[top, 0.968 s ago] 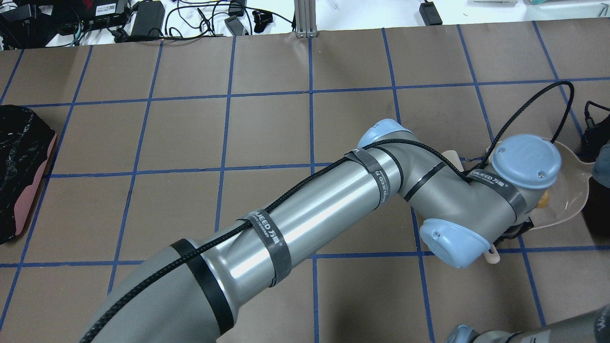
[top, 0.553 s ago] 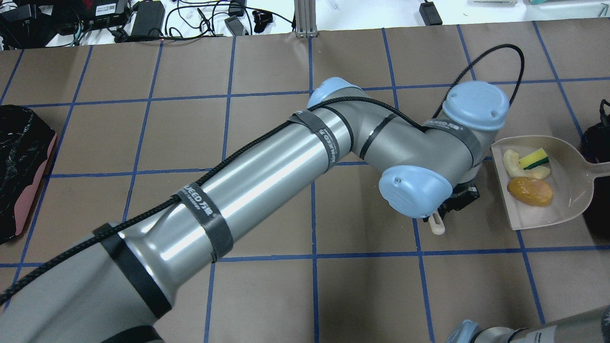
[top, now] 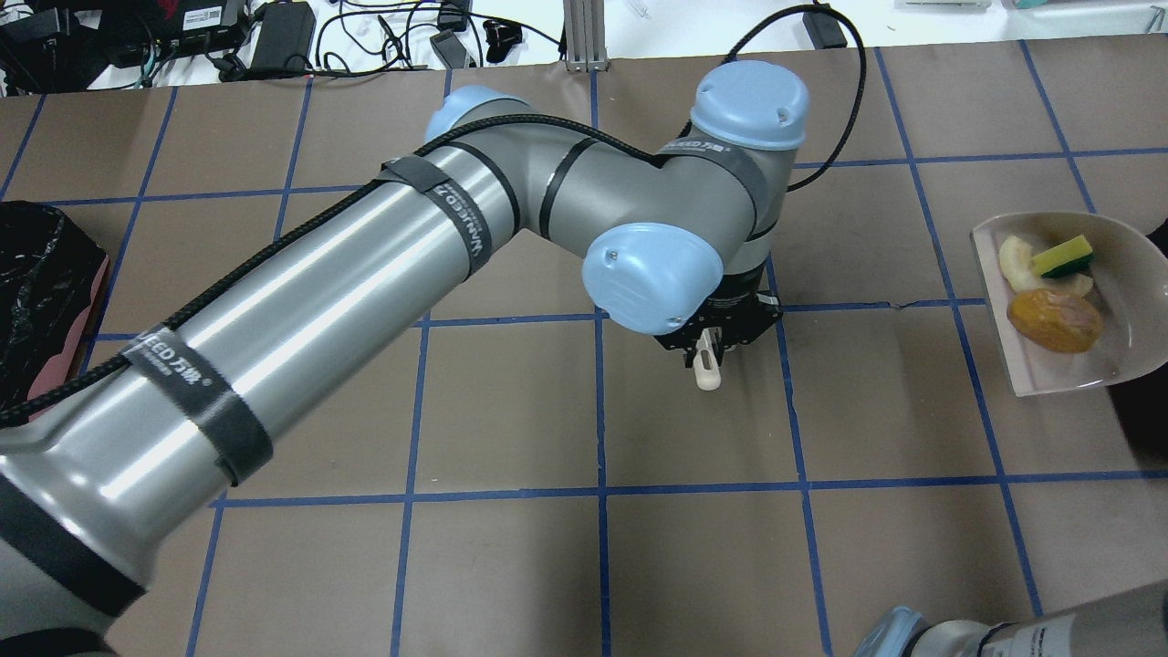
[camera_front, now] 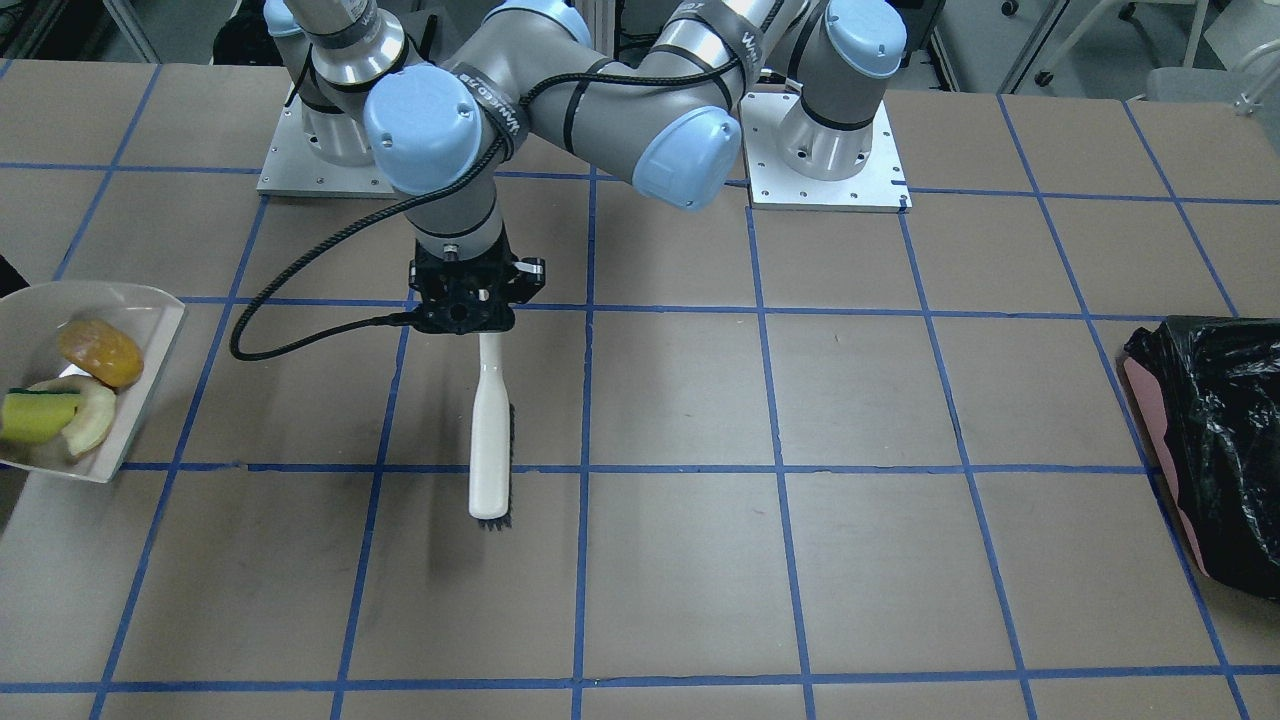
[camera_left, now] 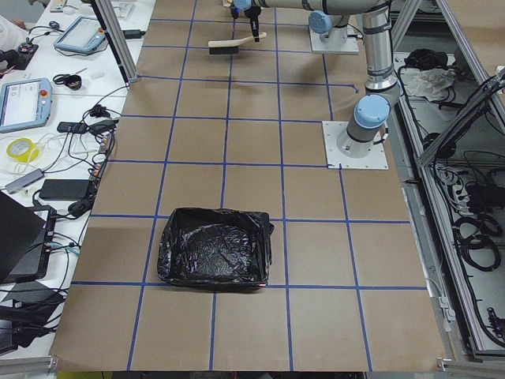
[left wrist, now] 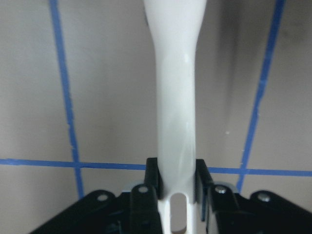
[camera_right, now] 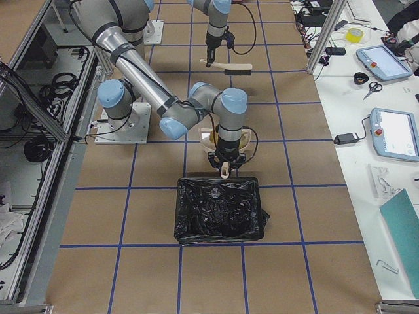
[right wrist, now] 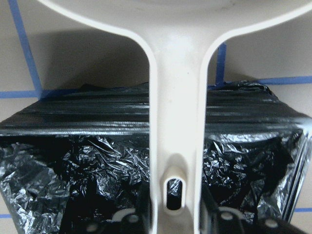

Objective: Sweep and dump trash in nearest bin
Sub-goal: 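Lift the dustpan toward the bin with the right while the left raises the brush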

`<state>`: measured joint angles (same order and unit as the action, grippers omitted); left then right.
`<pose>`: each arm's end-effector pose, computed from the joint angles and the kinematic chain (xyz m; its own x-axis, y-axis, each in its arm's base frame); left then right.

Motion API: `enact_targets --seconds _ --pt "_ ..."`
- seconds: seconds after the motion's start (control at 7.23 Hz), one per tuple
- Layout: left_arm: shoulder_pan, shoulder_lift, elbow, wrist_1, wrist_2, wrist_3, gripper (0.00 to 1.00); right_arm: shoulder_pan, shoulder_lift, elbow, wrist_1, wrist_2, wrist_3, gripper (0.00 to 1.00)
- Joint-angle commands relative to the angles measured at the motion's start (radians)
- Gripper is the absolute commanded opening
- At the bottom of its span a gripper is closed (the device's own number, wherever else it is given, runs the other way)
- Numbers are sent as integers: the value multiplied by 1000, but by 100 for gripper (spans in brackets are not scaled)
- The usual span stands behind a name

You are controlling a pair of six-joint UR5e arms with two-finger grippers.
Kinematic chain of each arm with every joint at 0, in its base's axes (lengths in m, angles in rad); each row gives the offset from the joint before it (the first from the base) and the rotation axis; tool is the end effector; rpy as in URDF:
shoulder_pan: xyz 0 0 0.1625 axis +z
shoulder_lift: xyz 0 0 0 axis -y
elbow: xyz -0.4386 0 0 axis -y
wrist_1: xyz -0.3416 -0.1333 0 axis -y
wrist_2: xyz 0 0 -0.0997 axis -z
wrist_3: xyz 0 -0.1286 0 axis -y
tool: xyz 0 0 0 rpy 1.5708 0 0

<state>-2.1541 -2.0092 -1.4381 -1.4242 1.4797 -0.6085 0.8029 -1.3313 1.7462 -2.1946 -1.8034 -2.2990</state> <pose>-0.4460 -0.4127 0.3146 -0.9994 -0.0309 -0.0169 -0.0335 0.9829 0.1813 -0.3006 -0.4606 0.3491 -0.0634 -0.9980 0.0047 -0.9499 0.0618 0.3063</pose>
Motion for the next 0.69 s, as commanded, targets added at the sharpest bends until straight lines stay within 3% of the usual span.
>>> enact_targets --seconds 0.0,0.28,0.55 --pt "60 108 -152 14 7 102 0 -77 13 -106 103 75 -10 0" --pt "101 167 -218 19 5 182 0 -155 50 -199 184 75 -26 0" --pt "111 207 -286 19 2 208 0 -221 142 -325 191 75 -152 0"
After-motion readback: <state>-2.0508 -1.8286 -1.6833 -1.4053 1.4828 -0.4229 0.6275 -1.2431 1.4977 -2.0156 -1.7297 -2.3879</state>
